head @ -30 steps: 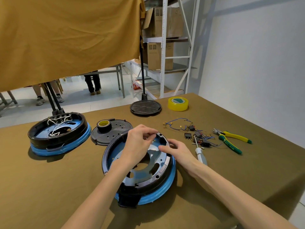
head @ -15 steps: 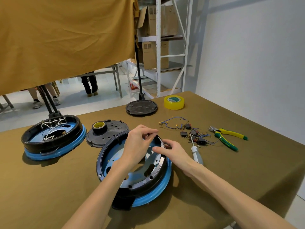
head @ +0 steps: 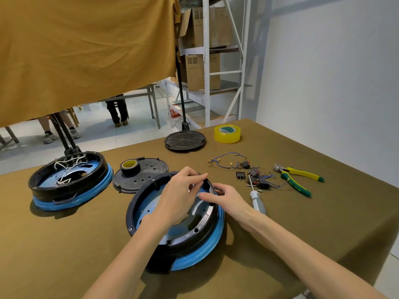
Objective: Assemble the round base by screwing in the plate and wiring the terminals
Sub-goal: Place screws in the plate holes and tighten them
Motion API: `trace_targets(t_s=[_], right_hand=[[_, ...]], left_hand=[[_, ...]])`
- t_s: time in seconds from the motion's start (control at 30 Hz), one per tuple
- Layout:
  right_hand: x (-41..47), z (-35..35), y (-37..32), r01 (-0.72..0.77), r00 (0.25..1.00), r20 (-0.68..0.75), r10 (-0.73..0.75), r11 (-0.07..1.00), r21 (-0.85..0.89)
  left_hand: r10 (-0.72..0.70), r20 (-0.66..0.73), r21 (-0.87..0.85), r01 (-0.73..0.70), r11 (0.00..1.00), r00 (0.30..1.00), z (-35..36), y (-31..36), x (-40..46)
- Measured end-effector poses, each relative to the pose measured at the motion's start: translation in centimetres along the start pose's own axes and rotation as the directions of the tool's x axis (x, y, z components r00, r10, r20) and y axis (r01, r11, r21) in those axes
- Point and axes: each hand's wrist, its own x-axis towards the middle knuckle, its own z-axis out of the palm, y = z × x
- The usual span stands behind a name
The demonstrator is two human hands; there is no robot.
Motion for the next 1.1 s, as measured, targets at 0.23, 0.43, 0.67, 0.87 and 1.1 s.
trace_targets(t_s=[0.23,0.43,0.67,0.87,1.1], right_hand=[[0.4,0.1,-0.2,0.055,0.998,-0.015,-0.055,0.998,-0.028],[0.3,0.2,-0.4,0.052,0.999,-0.001,-0.053,0.997,-0.065],[-0.1,0.0,-0.2,0.017,1.000,-0.010,-0.018,0.998,-0.063],[0.0,0.0,-0.1,0.022,1.000,-0.014,-0.023,0.995,-0.092],[0.4,0.4,-0.4,0.017,0.999,-0.038,-0.022,0.994,-0.107]], left_hand=[[-0.045,-0.084,-0.119,0.035,0.992,0.995,-0.2,0.0,0.4],[-0.014,-0.114,-0.120,0.000,0.993,0.993,-0.6,0.1,1.0],[-0.007,-0.154,-0.145,-0.016,0.989,0.988,-0.7,0.0,1.4],[0.029,-0.133,-0.101,-0.043,0.994,0.991,-1.2,-0.1,1.3],[0.118,0.035,0.097,-0.120,0.988,0.992,-2.7,0.3,2.8]])
